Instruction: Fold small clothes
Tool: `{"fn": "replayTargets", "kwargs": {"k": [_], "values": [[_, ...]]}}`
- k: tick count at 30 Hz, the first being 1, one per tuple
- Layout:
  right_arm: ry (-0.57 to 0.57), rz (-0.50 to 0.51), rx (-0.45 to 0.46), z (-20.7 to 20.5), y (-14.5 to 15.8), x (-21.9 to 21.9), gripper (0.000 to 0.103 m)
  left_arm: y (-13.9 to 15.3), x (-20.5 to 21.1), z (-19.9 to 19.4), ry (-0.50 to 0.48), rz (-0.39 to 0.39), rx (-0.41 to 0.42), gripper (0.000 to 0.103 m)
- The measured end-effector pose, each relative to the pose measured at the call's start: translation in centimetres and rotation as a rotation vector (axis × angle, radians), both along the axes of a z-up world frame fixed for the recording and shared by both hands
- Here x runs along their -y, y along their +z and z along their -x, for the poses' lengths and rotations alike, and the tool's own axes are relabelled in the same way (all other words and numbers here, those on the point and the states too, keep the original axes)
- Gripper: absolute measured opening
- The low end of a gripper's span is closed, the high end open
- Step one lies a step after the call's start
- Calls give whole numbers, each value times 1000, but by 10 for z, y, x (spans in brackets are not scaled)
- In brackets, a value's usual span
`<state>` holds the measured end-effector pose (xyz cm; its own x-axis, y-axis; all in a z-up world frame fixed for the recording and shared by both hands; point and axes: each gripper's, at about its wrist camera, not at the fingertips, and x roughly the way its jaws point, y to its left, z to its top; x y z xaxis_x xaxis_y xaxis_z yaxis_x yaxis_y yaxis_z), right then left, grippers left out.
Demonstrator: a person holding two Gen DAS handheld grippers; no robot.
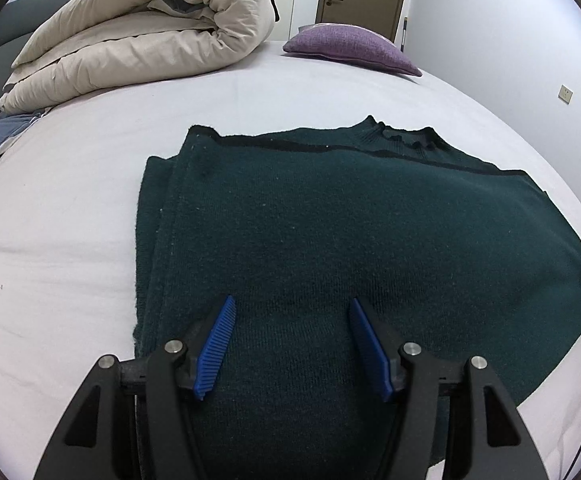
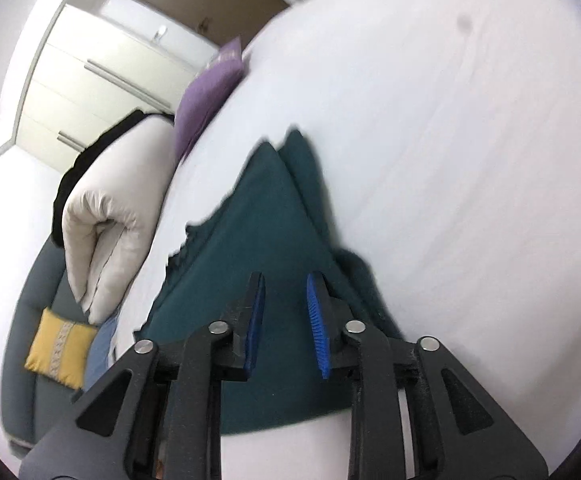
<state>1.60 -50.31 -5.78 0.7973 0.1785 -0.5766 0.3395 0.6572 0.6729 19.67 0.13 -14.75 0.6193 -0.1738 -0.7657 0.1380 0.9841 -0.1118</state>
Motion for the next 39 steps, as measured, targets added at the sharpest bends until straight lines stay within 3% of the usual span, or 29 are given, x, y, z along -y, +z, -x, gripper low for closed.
{"fn": "replayTargets", "kwargs": {"k": [3, 4, 5, 6, 11, 15, 16, 18, 19, 21, 24, 26, 28, 31, 32, 33, 35, 39], "values": [[103, 35, 38, -12, 20, -30, 31, -1, 0, -1, -1, -3, 0, 64], [164, 44, 48, -26, 25, -48, 38, -1, 0, -1, -1, -3, 0, 64], [217, 46, 58, -39, 28, -63, 51, -1, 0, -1, -1, -2, 0, 64], [249, 44, 67, -49, 29, -75, 54, -1, 0, -1, -1, -3, 0, 64], [421, 29, 59, -127, 23, -161, 54, -1, 1, -1, 0, 0, 0, 64], [500, -23, -10, -163, -1, -191, 52, -2, 0, -2, -4, 12, -2, 64], [485, -17, -44, -171, -13, -188, 51, -2, 0, -1, -5, 13, -3, 64], [479, -54, -30, -182, -31, -178, 29, -3, 0, -1, -6, 14, -3, 64], [471, -70, -22, -189, -39, -177, 26, -3, 1, -1, -7, 15, -3, 64], [449, -124, 4, -190, -46, -159, 26, -3, 1, -2, -7, 15, -3, 64], [370, -97, 14, -187, -50, -125, 28, -3, 1, -2, -8, 17, -4, 64], [308, -132, 30, -180, -51, -95, 29, -3, 1, -2, -8, 19, -5, 64], [227, -87, 13, -154, -41, -59, 29, -3, 1, -2, -8, 19, -5, 64], [135, -44, 32, -128, -24, -27, 47, -3, 1, -2, -9, 20, -3, 64], [96, -5, 35, -113, -15, -18, 64, -3, 0, -3, -9, 26, -3, 64], [62, 22, 38, -101, -9, -10, 72, -3, -1, -3, -8, 33, -4, 64], [23, 45, 46, -77, -1, 4, 76, 0, -3, -4, -8, 49, -9, 64], [63, 7, -27, -56, -13, 18, 76, 15, -2, -1, 31, 73, -28, 62]]}}
